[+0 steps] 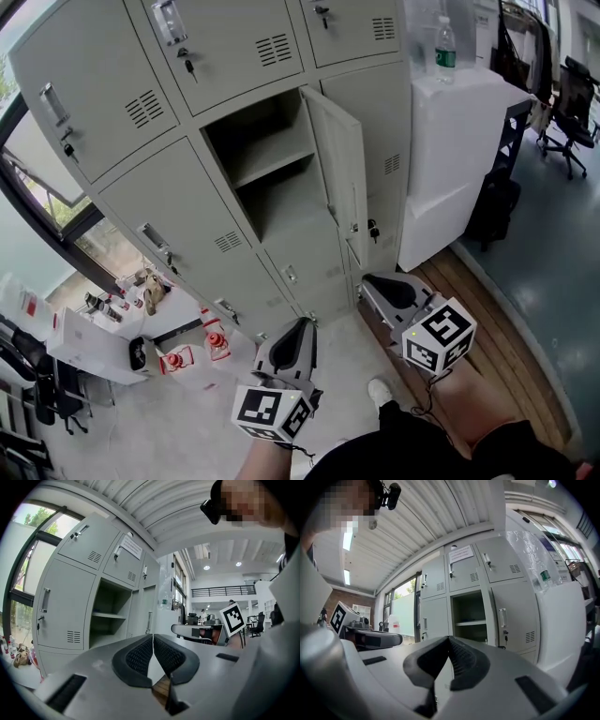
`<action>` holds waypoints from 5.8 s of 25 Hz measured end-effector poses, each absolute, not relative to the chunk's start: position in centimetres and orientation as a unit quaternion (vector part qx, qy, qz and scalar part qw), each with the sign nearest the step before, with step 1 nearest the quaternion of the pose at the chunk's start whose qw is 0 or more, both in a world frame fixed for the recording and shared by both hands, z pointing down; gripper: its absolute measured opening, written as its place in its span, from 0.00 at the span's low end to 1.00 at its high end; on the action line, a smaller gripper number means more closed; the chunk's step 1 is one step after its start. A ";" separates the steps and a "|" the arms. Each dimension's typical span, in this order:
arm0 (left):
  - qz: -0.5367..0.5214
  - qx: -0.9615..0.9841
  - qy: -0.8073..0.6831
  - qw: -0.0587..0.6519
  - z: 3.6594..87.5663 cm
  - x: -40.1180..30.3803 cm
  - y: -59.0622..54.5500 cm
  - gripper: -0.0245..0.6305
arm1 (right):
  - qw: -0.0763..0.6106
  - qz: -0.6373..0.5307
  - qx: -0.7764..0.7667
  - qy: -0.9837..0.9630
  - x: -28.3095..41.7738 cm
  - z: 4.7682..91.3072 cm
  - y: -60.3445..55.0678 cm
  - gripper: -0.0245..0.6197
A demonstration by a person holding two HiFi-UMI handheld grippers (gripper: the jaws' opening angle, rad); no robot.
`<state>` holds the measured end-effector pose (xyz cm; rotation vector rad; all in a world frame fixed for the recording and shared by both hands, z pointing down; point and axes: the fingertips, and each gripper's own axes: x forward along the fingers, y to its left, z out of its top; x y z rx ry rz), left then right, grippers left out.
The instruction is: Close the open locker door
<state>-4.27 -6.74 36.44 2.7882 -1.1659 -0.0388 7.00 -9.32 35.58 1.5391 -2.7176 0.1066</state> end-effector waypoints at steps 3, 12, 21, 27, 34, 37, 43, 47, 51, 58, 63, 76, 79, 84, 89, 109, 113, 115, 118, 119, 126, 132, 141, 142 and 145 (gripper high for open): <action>-0.013 0.921 -0.385 0.061 36.6 -3.9 -8.1 0.07 | 0.008 0.037 0.500 -0.865 7.8 35.8 -10.9 0.12; -0.011 0.922 -0.381 0.067 37.1 -2.6 -11.9 0.07 | 0.002 0.035 0.530 -0.847 10.9 36.2 -15.6 0.48; -0.013 0.919 -0.386 0.072 37.3 -1.7 -15.2 0.07 | 0.003 0.044 0.533 -0.845 12.5 36.6 -19.2 0.50; -0.007 0.919 -0.388 0.069 37.3 -1.1 -16.3 0.07 | 0.003 0.043 0.527 -0.849 12.8 36.4 -20.5 0.50; -0.007 0.917 -0.394 0.065 36.8 -0.6 -16.7 0.07 | 0.003 0.039 0.520 -0.853 13.0 36.0 -21.4 0.50; -0.011 0.914 -0.401 0.065 36.6 -0.5 -16.8 0.07 | 0.004 0.038 0.514 -0.857 13.0 35.8 -21.8 0.50; -0.015 0.906 -0.418 0.065 36.5 -0.8 -17.5 0.07 | 0.006 0.038 0.493 -0.869 12.3 35.7 -22.9 0.50; -0.019 0.901 -0.428 0.065 36.4 -1.0 -18.1 0.07 | 0.007 0.040 0.481 -0.876 11.8 35.8 -23.6 0.48; -0.020 0.897 -0.436 0.065 36.5 -1.1 -18.6 0.07 | 0.009 0.042 0.469 -0.882 11.5 35.9 -23.9 0.40; -0.018 0.891 -0.450 0.064 36.4 -1.1 -19.1 0.07 | 0.029 0.027 0.417 -0.908 8.8 35.9 -23.9 0.34; -0.020 0.880 -0.470 0.067 36.5 -1.9 -19.3 0.07 | 0.039 0.019 0.391 -0.919 6.6 36.0 -24.2 0.34; -0.022 0.848 -0.526 0.062 36.3 -4.7 -19.6 0.07 | 0.042 0.008 0.343 -0.938 2.2 36.1 -25.8 0.33; -0.023 0.841 -0.537 0.061 36.2 -5.2 -19.6 0.07 | 0.043 0.007 0.331 -0.943 1.4 36.1 -26.2 0.32; -0.023 0.831 -0.553 0.061 36.3 -5.8 -19.5 0.07 | 0.044 0.005 0.313 -0.949 0.0 36.2 -26.9 0.31; -0.016 0.823 -0.564 0.057 36.4 -6.1 -19.9 0.07 | 0.045 0.000 0.306 -0.951 -1.4 36.1 -27.7 0.30; 0.002 0.806 -0.591 0.046 37.5 -9.2 -23.4 0.07 | 0.044 0.004 0.314 -0.949 -6.1 36.4 -32.0 0.30; -0.005 0.814 -0.579 0.042 37.3 -9.8 -25.2 0.07 | 0.049 0.004 0.324 -0.945 -7.1 36.4 -33.4 0.30; -0.005 0.818 -0.573 0.043 37.2 -10.3 -26.1 0.07 | 0.051 0.005 0.329 -0.943 -7.7 36.4 -34.1 0.29; -0.005 0.823 -0.566 0.043 37.0 -10.9 -27.3 0.07 | 0.051 0.007 0.337 -0.940 -8.4 36.4 -35.4 0.28; -0.005 0.825 -0.564 0.042 37.0 -11.2 -27.7 0.07 | 0.051 0.008 0.340 -0.939 -8.6 36.4 -35.8 0.28; 0.000 0.834 -0.549 0.046 37.4 -12.4 -29.9 0.07 | 0.048 0.012 0.362 -0.931 -9.8 36.5 -38.6 0.25; 0.000 0.842 -0.538 0.050 37.6 -13.0 -31.5 0.07 | 0.049 0.013 0.375 -0.926 -10.4 36.6 -40.6 0.22; 0.002 0.849 -0.526 0.053 37.9 -13.8 -33.6 0.07 | 0.045 0.010 0.389 -0.920 -10.8 36.5 -42.8 0.20; 0.002 0.849 -0.525 0.054 37.9 -13.8 -33.8 0.07 | 0.045 0.009 0.391 -0.919 -10.8 36.5 -43.0 0.20; 0.005 0.851 -0.522 0.055 38.0 -13.8 -34.3 0.07 | 0.045 0.005 0.398 -0.916 -10.8 36.5 -43.5 0.20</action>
